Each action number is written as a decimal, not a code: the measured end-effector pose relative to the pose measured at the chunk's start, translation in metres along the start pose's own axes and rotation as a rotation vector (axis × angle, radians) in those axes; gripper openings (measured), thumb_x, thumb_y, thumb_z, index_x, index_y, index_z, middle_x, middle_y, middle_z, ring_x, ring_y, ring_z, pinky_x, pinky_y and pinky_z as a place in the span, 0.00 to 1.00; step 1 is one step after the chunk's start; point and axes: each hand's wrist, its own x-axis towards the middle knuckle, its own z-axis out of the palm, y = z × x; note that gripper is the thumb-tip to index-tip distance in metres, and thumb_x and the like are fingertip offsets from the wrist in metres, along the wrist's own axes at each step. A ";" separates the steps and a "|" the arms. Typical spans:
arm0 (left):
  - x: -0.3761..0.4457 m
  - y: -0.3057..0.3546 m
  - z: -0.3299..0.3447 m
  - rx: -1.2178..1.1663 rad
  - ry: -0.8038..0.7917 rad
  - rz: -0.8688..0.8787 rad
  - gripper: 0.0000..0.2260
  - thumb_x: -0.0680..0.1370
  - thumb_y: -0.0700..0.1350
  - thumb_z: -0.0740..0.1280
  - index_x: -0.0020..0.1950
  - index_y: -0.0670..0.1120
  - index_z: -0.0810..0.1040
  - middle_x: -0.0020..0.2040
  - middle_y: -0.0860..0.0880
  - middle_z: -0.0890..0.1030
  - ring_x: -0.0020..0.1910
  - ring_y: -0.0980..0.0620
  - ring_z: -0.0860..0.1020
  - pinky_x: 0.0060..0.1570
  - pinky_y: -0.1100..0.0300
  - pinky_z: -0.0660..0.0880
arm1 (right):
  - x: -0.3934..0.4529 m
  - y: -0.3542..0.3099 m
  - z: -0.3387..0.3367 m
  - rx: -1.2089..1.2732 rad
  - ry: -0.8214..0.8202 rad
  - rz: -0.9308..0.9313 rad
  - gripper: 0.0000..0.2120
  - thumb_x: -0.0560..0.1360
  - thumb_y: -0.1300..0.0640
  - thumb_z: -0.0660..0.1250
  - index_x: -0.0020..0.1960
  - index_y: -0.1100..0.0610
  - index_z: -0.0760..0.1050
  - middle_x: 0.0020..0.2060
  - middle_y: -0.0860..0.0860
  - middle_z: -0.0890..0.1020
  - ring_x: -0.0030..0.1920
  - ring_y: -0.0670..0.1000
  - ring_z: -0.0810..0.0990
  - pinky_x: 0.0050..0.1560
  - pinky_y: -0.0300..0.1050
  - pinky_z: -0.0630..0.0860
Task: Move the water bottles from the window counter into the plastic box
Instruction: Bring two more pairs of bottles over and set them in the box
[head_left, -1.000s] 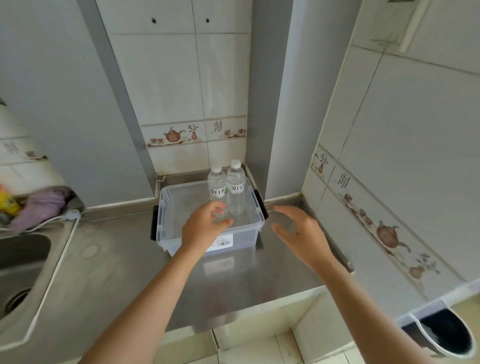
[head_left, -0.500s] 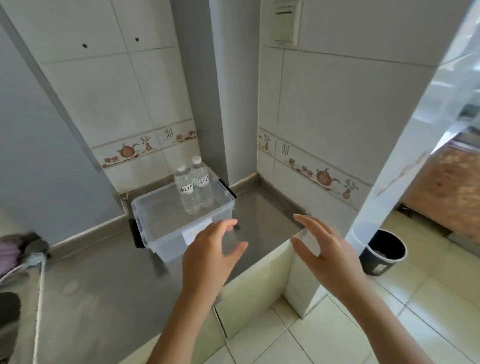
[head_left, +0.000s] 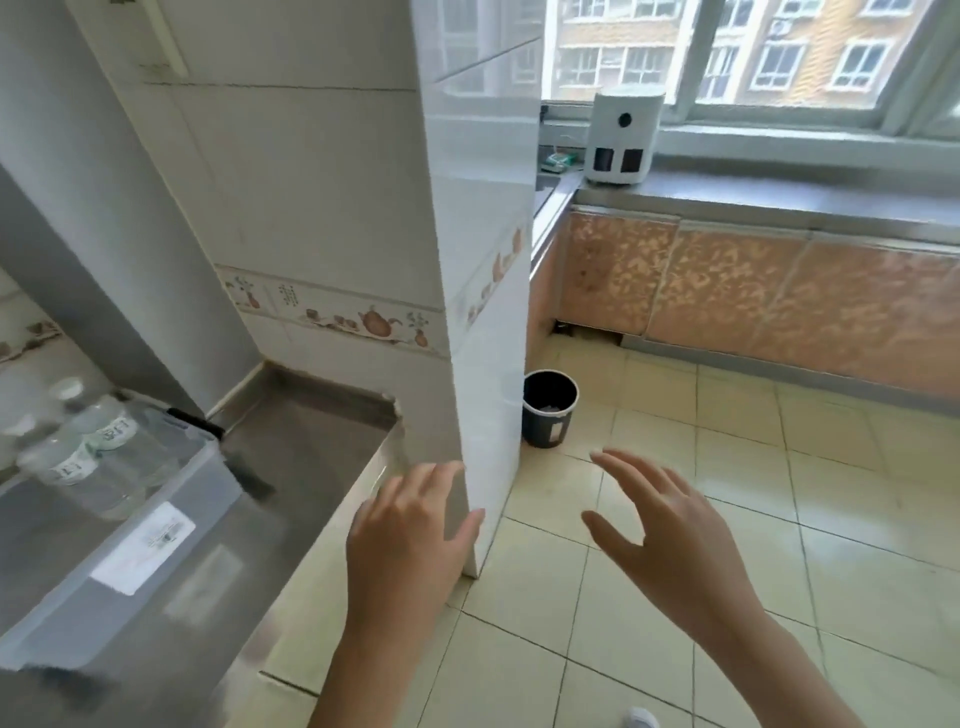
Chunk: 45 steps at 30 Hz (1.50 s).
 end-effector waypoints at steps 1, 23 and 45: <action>0.008 0.014 0.007 -0.010 -0.015 0.027 0.19 0.68 0.55 0.77 0.57 0.53 0.81 0.50 0.56 0.84 0.45 0.52 0.82 0.40 0.57 0.76 | -0.002 0.017 -0.006 -0.008 0.017 0.046 0.26 0.71 0.46 0.71 0.68 0.49 0.72 0.63 0.45 0.78 0.61 0.50 0.78 0.55 0.48 0.76; 0.254 0.422 0.232 -0.227 -0.136 0.665 0.16 0.72 0.57 0.70 0.56 0.52 0.81 0.49 0.56 0.83 0.42 0.53 0.82 0.36 0.59 0.75 | 0.069 0.416 -0.129 -0.089 0.246 0.550 0.24 0.72 0.43 0.60 0.65 0.49 0.73 0.62 0.45 0.78 0.60 0.48 0.77 0.57 0.41 0.71; 0.568 0.807 0.429 -0.342 -0.210 1.148 0.22 0.69 0.53 0.77 0.60 0.50 0.81 0.58 0.53 0.83 0.55 0.49 0.82 0.51 0.52 0.77 | 0.276 0.778 -0.214 -0.111 0.448 0.963 0.27 0.75 0.38 0.49 0.70 0.45 0.68 0.70 0.41 0.69 0.69 0.43 0.67 0.66 0.42 0.65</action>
